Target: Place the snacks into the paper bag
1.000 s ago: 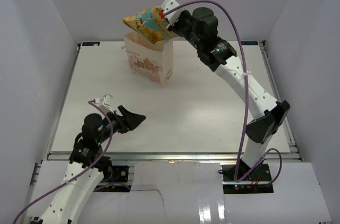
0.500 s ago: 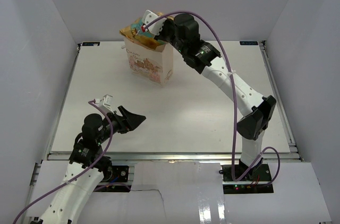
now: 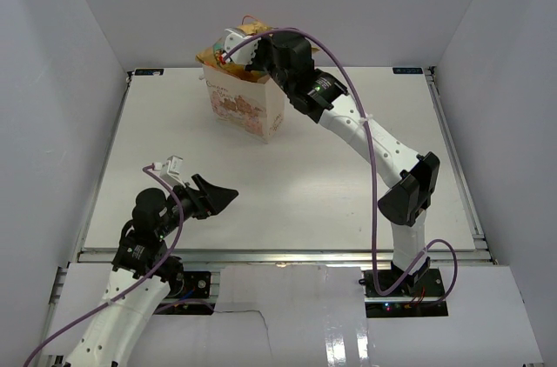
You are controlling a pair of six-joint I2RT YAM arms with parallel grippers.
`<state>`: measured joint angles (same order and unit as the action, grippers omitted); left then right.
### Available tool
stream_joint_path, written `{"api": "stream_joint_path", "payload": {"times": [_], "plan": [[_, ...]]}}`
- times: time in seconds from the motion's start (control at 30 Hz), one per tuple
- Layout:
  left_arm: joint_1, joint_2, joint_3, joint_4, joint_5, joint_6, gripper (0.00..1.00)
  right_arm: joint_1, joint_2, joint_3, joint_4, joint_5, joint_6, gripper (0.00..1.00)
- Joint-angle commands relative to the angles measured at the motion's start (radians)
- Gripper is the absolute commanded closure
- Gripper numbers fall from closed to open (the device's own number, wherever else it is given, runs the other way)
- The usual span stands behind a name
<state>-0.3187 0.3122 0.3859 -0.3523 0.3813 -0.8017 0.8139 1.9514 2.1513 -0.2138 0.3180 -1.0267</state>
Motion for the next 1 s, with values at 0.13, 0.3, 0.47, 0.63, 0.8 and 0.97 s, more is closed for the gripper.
{"api": "stream_joint_path", "payload": {"times": [0.13, 0.3, 0.47, 0.63, 0.8, 0.97], "plan": [[-0.005, 0.021, 0.037, -0.005, -0.013, 0.016, 0.11, 0.014, -0.037, 0.041, 0.149, 0.058, -0.131, 0.91], [-0.005, 0.060, 0.096, -0.005, -0.045, 0.035, 0.11, 0.024, -0.017, 0.019, 0.156, 0.078, -0.194, 0.91], [-0.005, 0.085, 0.149, -0.013, -0.061, 0.062, 0.11, 0.027, 0.024, 0.025, 0.165, 0.101, -0.246, 0.90], [-0.005, 0.079, 0.159, -0.031, -0.071, 0.067, 0.11, 0.027, 0.046, 0.030, 0.154, 0.112, -0.263, 0.90], [-0.005, 0.067, 0.179, -0.050, -0.122, 0.070, 0.11, 0.027, 0.060, 0.033, 0.159, 0.118, -0.299, 0.90], [-0.005, 0.103, 0.251, -0.062, -0.191, 0.113, 0.07, 0.028, 0.069, 0.030, 0.183, 0.133, -0.341, 0.89]]}}
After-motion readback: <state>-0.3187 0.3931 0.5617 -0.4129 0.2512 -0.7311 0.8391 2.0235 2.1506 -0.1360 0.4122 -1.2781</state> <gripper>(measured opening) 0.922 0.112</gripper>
